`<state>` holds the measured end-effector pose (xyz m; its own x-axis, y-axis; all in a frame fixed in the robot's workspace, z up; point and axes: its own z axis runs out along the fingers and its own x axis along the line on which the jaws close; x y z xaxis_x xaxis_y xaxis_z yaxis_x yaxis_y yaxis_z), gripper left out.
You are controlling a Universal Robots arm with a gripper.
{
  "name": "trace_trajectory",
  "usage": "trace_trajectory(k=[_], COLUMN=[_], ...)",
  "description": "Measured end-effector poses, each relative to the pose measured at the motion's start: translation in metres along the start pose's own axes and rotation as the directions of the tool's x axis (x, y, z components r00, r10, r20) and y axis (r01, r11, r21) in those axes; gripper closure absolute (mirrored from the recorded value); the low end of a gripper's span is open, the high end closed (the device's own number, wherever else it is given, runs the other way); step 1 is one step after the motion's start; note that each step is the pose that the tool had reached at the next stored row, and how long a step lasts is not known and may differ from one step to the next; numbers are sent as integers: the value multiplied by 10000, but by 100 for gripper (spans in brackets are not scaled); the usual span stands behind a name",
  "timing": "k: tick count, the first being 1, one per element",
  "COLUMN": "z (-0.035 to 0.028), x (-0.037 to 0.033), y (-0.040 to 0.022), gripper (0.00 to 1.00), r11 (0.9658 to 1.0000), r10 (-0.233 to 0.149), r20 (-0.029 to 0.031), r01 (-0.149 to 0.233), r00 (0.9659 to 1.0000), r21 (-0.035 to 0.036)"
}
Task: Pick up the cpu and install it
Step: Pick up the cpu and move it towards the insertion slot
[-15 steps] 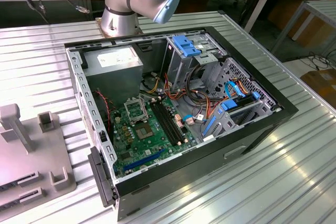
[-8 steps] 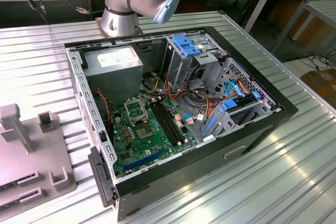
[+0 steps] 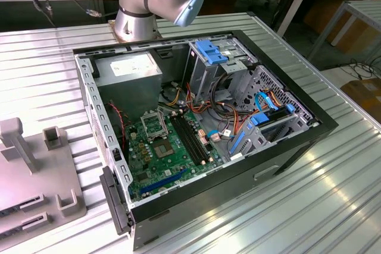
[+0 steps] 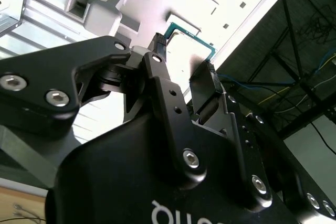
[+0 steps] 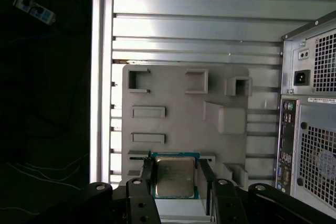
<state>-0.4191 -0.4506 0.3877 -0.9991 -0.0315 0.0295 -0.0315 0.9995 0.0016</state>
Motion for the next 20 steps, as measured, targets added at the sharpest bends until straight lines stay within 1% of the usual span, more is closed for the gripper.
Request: trace_trajectory(k=[20], z=[-6], x=[-189], y=[-6], gripper=[56], r11=[10000], r10=[1], r20=[0], r01=[-1], r00=[10000], r21=[0])
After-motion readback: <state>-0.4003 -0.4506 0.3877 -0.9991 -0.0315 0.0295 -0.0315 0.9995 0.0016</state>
